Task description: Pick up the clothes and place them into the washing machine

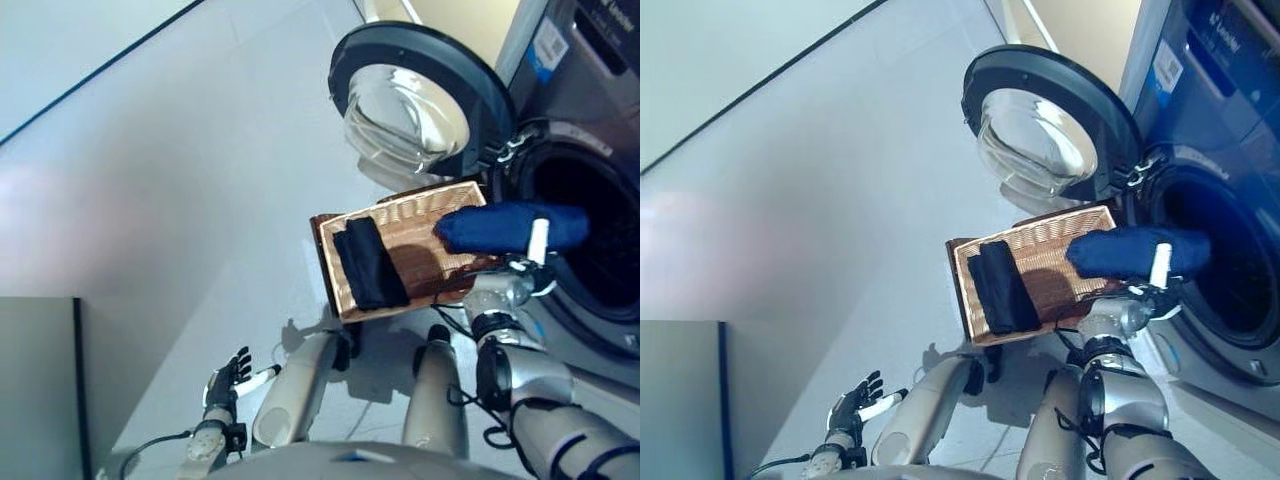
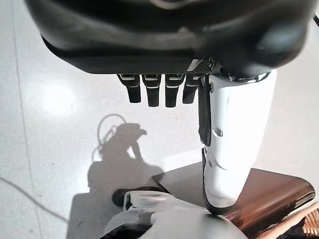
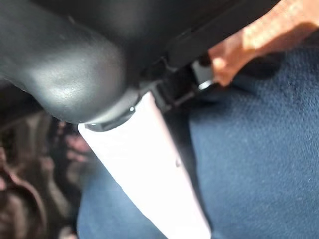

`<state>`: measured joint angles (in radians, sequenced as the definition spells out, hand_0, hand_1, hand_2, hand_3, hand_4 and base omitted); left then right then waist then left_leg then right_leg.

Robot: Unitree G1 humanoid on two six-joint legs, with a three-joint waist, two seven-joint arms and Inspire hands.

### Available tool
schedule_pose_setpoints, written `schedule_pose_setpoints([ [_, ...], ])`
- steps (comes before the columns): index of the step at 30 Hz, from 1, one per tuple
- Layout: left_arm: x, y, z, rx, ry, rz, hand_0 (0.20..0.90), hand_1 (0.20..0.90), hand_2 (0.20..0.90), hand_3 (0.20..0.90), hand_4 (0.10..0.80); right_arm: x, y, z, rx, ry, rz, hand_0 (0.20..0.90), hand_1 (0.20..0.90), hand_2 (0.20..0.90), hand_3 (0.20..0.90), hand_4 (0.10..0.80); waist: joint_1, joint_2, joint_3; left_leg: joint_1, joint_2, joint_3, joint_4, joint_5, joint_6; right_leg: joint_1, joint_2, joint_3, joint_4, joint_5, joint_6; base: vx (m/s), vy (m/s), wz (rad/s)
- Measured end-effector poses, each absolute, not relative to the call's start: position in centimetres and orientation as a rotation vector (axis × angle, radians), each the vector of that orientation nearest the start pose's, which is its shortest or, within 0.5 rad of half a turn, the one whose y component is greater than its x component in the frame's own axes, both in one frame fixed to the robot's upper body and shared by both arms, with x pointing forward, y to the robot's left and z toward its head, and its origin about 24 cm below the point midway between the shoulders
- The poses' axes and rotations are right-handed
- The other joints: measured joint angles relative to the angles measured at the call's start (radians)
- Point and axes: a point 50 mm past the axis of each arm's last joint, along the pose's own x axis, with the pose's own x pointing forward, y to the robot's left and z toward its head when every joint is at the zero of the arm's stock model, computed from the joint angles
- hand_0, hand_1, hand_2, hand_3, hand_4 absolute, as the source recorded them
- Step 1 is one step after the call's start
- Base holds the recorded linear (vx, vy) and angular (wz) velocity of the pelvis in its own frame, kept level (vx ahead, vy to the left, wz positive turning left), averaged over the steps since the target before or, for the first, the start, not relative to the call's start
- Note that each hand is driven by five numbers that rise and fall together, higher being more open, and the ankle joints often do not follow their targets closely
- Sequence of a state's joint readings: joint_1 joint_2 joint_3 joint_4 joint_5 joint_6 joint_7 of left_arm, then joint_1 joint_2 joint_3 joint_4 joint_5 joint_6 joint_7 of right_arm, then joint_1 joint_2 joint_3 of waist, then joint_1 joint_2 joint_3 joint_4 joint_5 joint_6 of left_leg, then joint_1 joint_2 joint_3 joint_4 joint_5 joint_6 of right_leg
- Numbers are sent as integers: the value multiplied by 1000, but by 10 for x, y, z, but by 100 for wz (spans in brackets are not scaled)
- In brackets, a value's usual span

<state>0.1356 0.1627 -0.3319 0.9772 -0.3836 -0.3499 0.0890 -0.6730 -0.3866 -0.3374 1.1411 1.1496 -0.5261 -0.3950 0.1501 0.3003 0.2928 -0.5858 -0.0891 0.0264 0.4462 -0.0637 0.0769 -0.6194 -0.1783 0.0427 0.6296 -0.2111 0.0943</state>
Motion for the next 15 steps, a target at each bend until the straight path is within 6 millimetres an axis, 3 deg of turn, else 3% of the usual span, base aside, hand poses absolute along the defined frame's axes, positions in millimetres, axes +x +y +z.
schedule_pose_setpoints([
  [5, 106, 174, -145, -11, 801, 75, 900, 900, 900, 900, 800, 311, -376, 116, 919, -373, -1231, 200, 200, 200, 200, 300, 6, 54, 2, 15, -16, 3, -50, 31, 3, -8, -16, 6, -4, 4, 6, 3, 40, 5],
  [7, 101, 175, -145, -8, 811, 74, 900, 900, 900, 900, 800, 308, -392, 160, 851, -499, -1235, 200, 200, 200, 200, 300, 5, 64, 0, 20, -22, 20, -63, 32, 7, -19, -17, 29, -7, 6, 9, -7, 57, -17],
  [11, 104, 174, -143, -12, 792, 70, 900, 900, 900, 900, 800, 294, -410, 189, 720, -556, -1302, 203, 203, 203, 203, 302, 3, 83, 13, 21, -28, 43, -66, 30, 25, -30, -20, 56, -9, 13, 22, -4, 35, -17],
  [12, 104, 173, -143, -15, 787, 71, 900, 900, 900, 900, 800, 294, -409, 194, 677, -576, -1294, 834, 834, 834, 834, 753, 1, 85, 14, 20, -28, 60, -66, 26, 30, -39, -19, 74, -9, 17, 30, 22, -25, -30],
  [13, 105, 173, -142, -16, 782, 69, 900, 900, 900, 900, 800, 297, -407, 194, 632, -573, -1267, 900, 900, 900, 900, 800, -2, 87, 15, 20, -29, 69, -66, 23, 34, -40, -19, 81, -12, 19, 33, 20, -21, -26],
  [15, 109, 172, -141, -19, 765, 66, 900, 900, 900, 900, 800, 299, -406, 192, 610, -563, -1236, 900, 900, 900, 900, 800, -13, 87, 16, 21, -29, 76, -66, 19, 39, -37, -19, 86, -25, 25, 42, 15, -6, -11],
])
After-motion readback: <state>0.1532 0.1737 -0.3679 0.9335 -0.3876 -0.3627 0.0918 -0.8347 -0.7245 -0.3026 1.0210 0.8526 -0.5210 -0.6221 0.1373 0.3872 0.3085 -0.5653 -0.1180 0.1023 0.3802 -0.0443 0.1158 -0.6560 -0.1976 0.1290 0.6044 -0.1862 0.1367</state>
